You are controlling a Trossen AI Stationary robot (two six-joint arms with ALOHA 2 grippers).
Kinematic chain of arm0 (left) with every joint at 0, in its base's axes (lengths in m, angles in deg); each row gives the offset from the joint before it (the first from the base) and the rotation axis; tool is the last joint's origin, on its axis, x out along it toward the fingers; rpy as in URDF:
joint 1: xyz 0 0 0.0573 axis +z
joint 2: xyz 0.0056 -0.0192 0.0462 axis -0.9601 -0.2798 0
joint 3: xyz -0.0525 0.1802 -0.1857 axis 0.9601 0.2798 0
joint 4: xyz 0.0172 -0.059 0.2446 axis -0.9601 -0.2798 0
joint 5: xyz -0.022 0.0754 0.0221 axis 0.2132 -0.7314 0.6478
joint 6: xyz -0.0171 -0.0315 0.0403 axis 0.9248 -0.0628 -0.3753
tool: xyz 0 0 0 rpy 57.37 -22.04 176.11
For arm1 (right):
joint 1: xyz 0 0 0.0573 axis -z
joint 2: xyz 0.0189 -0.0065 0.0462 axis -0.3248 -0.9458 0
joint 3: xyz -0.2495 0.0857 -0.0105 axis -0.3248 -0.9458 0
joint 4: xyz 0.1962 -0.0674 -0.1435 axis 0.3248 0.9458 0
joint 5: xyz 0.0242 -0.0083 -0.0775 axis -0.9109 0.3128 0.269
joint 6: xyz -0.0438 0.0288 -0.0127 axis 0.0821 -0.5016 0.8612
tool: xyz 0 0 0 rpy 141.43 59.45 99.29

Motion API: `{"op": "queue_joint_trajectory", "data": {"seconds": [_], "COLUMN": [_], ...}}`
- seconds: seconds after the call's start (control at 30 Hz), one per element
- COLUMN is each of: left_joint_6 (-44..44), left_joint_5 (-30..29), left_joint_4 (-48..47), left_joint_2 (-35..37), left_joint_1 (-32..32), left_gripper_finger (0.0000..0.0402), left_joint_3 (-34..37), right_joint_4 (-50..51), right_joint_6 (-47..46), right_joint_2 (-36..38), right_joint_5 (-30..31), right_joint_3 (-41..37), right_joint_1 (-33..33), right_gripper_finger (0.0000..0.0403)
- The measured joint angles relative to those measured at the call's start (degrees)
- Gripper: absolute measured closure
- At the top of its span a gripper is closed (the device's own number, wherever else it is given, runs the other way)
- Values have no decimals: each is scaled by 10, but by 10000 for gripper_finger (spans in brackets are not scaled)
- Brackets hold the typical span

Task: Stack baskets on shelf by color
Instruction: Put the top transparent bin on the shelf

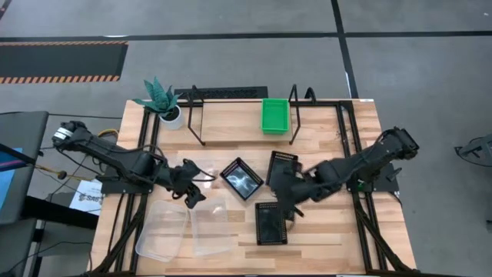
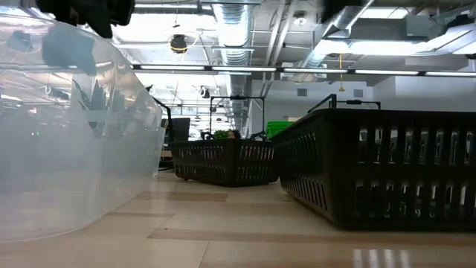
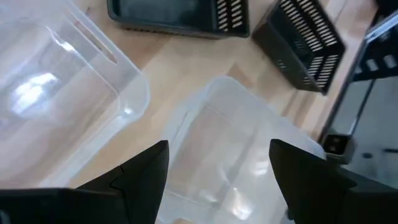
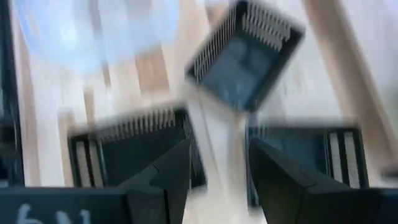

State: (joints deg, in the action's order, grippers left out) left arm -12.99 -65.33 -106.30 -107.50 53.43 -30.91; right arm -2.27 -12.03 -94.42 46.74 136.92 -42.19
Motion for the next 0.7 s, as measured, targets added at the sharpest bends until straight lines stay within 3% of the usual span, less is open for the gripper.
{"op": "queue_joint_trajectory", "data": {"seconds": [0.37, 0.57, 0.7], "left_joint_6": [81, 147, 224], "left_joint_5": [-83, -177, -237], "left_joint_4": [-74, -163, -234], "left_joint_2": [76, 100, 98], "left_joint_1": [-51, -59, -59], "left_gripper_finger": [136, 136, 136], "left_joint_3": [0, 0, 0], "right_joint_4": [-293, -395, -397], "right_joint_6": [230, 287, 277], "right_joint_2": [-83, -141, -177], "right_joint_5": [-38, -47, -68], "right_joint_3": [-1, 2, 26], "right_joint_1": [116, 154, 172], "right_gripper_finger": [235, 237, 235]}}
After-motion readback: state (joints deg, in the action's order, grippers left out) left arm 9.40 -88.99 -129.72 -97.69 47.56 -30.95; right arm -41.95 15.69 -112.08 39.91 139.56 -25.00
